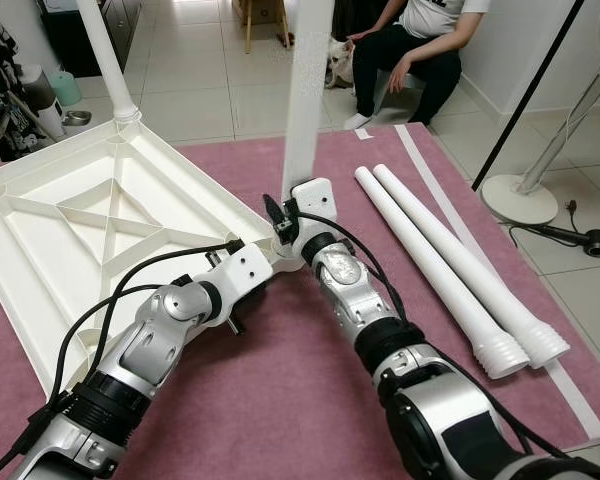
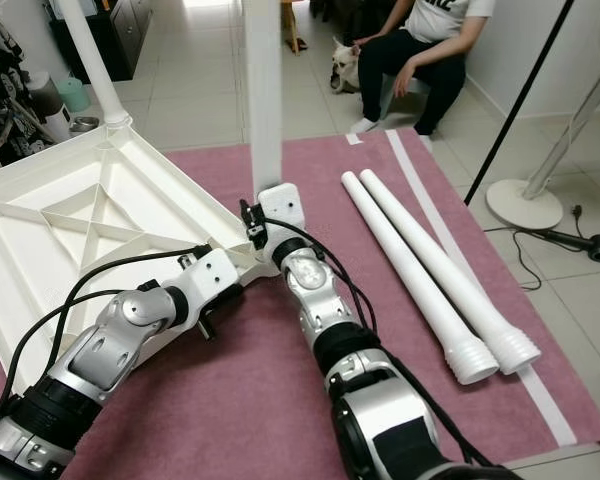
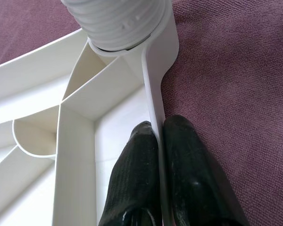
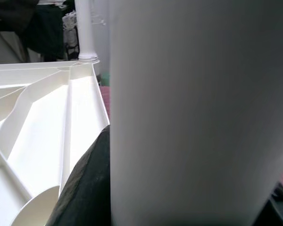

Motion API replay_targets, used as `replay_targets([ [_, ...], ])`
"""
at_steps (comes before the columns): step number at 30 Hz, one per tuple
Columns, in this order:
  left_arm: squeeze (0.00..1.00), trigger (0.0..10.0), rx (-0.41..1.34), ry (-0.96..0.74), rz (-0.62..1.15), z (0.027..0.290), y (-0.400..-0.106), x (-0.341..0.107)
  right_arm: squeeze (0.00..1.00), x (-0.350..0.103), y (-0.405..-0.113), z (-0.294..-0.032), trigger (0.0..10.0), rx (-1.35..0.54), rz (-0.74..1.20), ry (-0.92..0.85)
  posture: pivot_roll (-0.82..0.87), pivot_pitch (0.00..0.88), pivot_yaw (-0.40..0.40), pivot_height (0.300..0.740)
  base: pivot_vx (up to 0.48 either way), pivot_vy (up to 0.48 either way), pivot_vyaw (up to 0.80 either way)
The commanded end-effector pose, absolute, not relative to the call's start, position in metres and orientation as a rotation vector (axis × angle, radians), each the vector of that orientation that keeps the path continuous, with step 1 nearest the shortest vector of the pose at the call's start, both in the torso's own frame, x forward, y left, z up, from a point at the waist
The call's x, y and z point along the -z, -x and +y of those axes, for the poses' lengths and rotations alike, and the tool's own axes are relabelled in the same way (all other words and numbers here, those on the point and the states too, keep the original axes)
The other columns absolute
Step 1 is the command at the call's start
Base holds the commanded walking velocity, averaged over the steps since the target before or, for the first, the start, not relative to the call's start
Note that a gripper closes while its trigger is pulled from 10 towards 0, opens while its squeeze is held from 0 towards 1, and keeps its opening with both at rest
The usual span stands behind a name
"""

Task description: Building children table

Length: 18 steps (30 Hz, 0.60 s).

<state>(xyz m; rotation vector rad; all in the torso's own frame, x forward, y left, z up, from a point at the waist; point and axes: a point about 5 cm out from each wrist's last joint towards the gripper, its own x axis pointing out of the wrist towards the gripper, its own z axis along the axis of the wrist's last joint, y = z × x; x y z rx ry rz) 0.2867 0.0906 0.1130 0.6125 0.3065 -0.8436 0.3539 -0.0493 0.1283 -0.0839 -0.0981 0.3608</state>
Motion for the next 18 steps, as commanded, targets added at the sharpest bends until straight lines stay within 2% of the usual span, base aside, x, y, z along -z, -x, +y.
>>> replay_targets([
  [1,0.00,0.0,0.834,-0.655,0.238,0.090,-0.290,-0.126,0.00,-0.074,-0.344,-0.087,10.0,-0.152,0.154,0.107,0.10,0.000,0.066,0.740,0.000,0.000,0.00],
  [10,0.00,0.0,0.835,-0.651,0.238,0.089,-0.290,-0.126,0.00,-0.061,-0.338,-0.086,10.0,0.009,0.241,0.127,0.10,0.000,0.062,0.740,0.000,0.000,0.00],
  [18,0.00,0.0,0.834,-0.651,0.240,0.090,-0.290,-0.126,0.00,-0.063,-0.335,-0.077,10.0,0.073,0.220,0.120,0.10,0.000,0.061,0.740,0.000,0.000,0.00],
])
